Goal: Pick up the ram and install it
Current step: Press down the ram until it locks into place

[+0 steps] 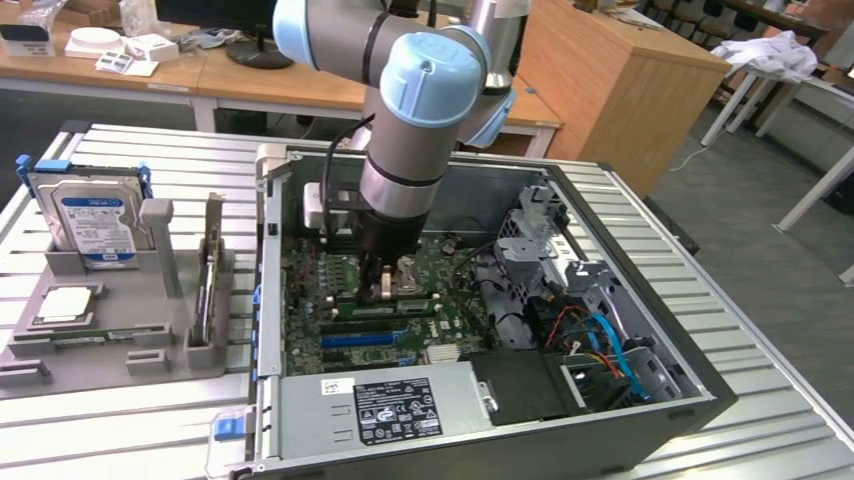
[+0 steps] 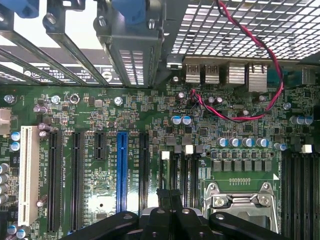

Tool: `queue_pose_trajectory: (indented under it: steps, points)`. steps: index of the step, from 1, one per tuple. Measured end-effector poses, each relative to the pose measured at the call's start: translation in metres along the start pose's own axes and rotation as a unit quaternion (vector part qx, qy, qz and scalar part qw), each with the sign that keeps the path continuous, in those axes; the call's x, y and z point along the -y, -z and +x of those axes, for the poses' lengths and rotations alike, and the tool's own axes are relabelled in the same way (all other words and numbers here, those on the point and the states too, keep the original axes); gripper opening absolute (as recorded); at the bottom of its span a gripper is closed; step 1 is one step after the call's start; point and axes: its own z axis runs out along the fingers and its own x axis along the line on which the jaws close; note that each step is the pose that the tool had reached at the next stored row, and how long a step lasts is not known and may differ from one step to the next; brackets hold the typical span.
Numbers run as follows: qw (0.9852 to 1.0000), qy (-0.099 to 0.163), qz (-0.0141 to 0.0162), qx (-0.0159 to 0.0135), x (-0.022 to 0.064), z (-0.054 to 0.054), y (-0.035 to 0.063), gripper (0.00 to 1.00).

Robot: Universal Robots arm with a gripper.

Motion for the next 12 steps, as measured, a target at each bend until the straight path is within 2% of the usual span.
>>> queue_pose_trajectory:
  steps: [7, 12]
  points:
    - [1.0, 0.0, -0.0004, -0.0005, -0.0005, -0.001, 0.0099, 0.11]
    - [1.0, 0.0, -0.0004, -0.0005, -0.0009, -0.001, 0.0208, 0.11]
